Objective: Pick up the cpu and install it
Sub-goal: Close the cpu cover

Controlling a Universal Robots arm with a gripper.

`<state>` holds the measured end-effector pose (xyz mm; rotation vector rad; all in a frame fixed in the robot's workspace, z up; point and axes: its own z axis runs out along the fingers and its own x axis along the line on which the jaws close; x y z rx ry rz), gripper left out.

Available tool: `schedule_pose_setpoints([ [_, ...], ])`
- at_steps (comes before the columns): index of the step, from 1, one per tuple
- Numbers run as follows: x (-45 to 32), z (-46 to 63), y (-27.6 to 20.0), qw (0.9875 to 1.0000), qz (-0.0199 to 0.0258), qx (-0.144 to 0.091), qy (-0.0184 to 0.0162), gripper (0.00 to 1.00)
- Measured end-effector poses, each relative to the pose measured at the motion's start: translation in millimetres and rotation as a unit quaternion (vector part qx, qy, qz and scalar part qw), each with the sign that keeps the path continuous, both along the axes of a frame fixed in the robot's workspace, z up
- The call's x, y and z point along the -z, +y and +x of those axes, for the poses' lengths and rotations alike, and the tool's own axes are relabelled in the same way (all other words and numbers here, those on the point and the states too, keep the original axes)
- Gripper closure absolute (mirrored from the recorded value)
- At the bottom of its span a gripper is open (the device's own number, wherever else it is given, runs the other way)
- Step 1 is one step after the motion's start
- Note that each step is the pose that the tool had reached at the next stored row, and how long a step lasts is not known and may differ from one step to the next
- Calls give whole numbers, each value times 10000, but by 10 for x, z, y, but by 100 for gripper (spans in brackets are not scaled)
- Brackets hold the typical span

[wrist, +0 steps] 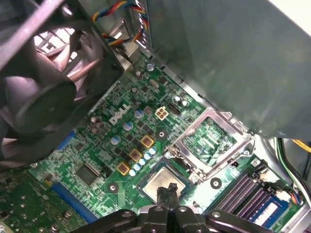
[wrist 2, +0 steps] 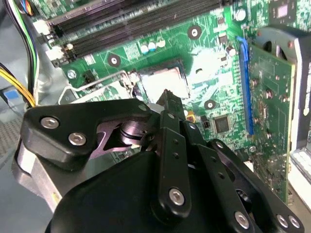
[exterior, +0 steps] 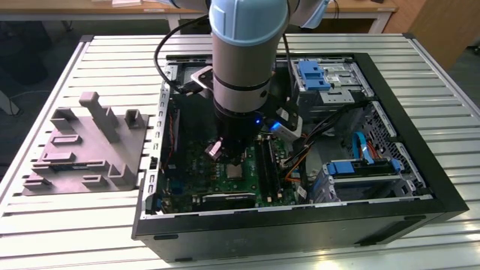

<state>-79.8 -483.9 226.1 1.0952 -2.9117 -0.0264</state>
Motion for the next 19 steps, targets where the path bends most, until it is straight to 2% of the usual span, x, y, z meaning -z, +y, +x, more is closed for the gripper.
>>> schedule_pose_setpoints([
  [6,12,160,2,10000,3,-2,0,89],
  [7,11,161,1,10000,16,-10,1,89],
  [12,17,161,2,9995,146,-271,-3,89],
  [19,40,242,4,9993,158,-340,-12,89],
])
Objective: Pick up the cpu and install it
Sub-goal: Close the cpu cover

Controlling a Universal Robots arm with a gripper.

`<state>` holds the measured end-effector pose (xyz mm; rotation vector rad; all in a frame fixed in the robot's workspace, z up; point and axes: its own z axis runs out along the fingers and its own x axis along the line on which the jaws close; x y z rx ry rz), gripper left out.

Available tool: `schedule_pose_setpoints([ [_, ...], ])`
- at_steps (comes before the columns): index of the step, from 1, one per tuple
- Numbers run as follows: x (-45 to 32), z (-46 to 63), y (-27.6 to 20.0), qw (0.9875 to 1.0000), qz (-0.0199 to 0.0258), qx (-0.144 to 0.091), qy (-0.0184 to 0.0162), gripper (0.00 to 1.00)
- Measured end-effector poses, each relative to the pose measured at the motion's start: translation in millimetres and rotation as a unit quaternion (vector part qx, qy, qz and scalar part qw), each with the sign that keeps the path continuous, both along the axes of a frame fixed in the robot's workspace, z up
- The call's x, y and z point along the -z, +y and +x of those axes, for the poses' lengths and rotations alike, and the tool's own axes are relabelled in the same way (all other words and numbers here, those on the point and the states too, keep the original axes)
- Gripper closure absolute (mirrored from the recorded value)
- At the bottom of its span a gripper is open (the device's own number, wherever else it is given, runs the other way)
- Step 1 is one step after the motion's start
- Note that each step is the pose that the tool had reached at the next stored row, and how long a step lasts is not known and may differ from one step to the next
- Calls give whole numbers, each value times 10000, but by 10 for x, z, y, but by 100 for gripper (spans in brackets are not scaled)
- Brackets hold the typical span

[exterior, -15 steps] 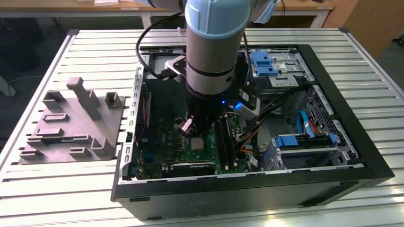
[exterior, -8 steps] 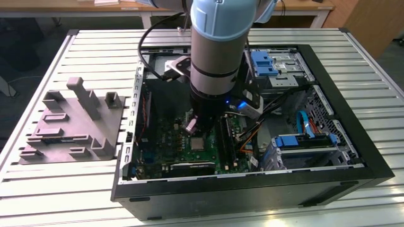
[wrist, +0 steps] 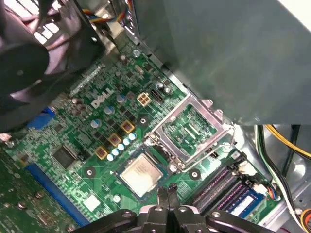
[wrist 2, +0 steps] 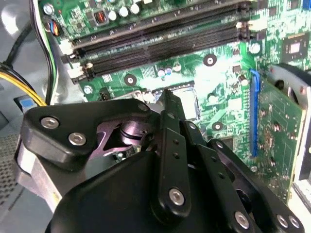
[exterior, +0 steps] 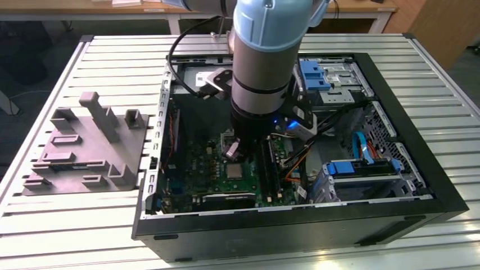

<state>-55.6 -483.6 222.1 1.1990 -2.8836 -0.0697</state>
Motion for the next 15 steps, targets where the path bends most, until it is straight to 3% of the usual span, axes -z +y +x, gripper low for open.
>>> schedule_pose_setpoints([
  [5,10,27,1,10000,19,-92,-29,89],
  [15,13,34,1,9999,23,-105,-32,89],
])
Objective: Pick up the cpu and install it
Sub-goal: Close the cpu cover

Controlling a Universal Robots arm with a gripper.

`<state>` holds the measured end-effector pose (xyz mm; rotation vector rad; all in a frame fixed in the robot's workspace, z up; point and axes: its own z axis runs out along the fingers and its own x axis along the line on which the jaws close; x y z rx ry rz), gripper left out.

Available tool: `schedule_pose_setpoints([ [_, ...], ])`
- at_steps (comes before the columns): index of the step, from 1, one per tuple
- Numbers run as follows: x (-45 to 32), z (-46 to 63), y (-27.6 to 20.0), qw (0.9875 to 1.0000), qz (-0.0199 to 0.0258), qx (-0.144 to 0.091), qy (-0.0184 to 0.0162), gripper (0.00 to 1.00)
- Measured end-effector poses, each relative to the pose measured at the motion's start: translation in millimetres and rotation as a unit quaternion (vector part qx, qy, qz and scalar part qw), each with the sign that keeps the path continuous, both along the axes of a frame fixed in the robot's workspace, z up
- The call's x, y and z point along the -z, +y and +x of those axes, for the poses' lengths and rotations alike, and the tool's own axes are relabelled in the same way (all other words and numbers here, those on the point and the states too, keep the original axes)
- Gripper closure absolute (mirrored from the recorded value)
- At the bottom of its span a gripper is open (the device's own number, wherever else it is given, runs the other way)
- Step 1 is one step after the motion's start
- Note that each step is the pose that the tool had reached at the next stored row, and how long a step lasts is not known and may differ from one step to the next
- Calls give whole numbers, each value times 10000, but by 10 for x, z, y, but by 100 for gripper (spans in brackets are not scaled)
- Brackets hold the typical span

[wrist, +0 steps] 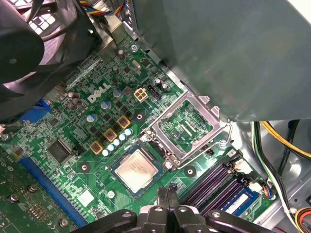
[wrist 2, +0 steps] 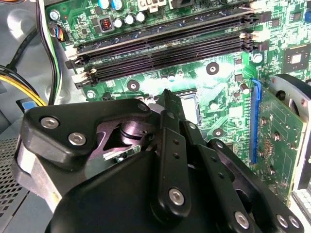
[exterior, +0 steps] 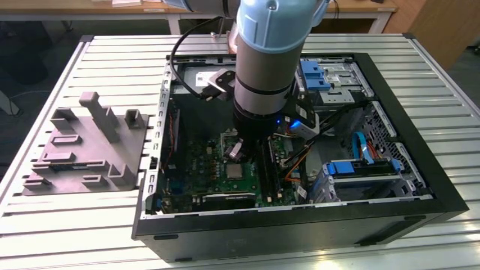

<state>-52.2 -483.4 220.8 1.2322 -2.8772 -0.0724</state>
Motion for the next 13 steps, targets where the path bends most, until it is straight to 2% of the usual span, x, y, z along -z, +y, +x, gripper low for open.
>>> schedule_pose_setpoints([
  [4,3,0,0,9998,20,-219,-12,89],
  [11,18,23,2,9997,21,-248,-14,89],
  [12,18,28,3,9997,36,-254,-14,89],
  [13,19,32,4,9996,81,-262,-17,89],
])
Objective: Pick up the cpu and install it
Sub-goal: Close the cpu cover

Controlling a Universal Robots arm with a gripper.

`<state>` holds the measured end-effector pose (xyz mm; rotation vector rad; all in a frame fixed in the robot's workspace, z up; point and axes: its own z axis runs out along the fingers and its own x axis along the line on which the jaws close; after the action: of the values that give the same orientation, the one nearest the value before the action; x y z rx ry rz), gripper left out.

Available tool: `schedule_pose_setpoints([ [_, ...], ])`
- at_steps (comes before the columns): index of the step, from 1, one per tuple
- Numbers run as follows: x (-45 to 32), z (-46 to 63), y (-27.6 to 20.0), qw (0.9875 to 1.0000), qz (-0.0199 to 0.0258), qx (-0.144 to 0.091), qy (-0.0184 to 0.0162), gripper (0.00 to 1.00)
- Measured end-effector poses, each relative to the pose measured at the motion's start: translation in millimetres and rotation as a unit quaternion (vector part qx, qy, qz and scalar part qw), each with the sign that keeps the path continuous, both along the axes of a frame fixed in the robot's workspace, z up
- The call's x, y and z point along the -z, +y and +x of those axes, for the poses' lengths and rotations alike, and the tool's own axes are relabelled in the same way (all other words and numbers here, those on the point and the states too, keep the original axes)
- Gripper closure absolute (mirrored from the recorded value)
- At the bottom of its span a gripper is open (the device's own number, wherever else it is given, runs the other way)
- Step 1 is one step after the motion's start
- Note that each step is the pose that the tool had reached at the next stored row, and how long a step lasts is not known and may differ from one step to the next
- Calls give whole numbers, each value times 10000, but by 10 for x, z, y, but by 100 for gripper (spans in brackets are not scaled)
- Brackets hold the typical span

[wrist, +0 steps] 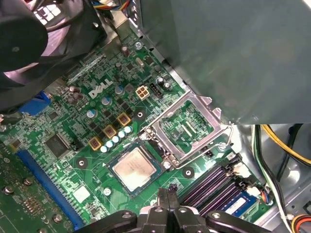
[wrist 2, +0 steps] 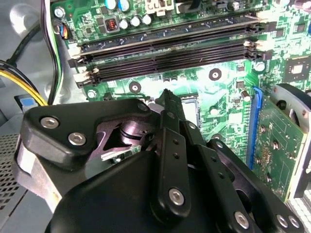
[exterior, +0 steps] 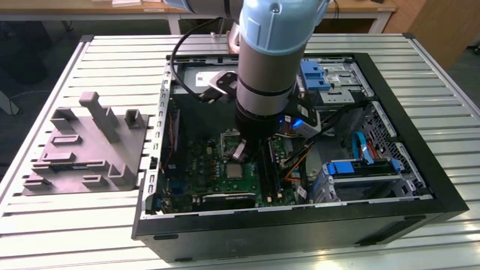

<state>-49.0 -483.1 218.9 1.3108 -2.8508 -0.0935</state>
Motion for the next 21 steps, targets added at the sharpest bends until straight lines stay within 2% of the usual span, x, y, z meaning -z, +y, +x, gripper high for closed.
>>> schedule_pose_setpoints([
  [2,1,6,0,9999,108,-24,-1,89],
  [4,4,12,1,9998,178,-55,-7,89],
  [7,5,21,1,9993,356,-98,-15,89],
  [9,9,34,2,9990,426,-115,-19,89],
  [11,16,60,7,9989,445,-129,-19,89],
  [14,20,82,8,9988,446,-202,-15,89],
  [18,24,82,8,9976,446,-539,0,89],
  [21,25,97,8,9971,450,-609,3,89],
])
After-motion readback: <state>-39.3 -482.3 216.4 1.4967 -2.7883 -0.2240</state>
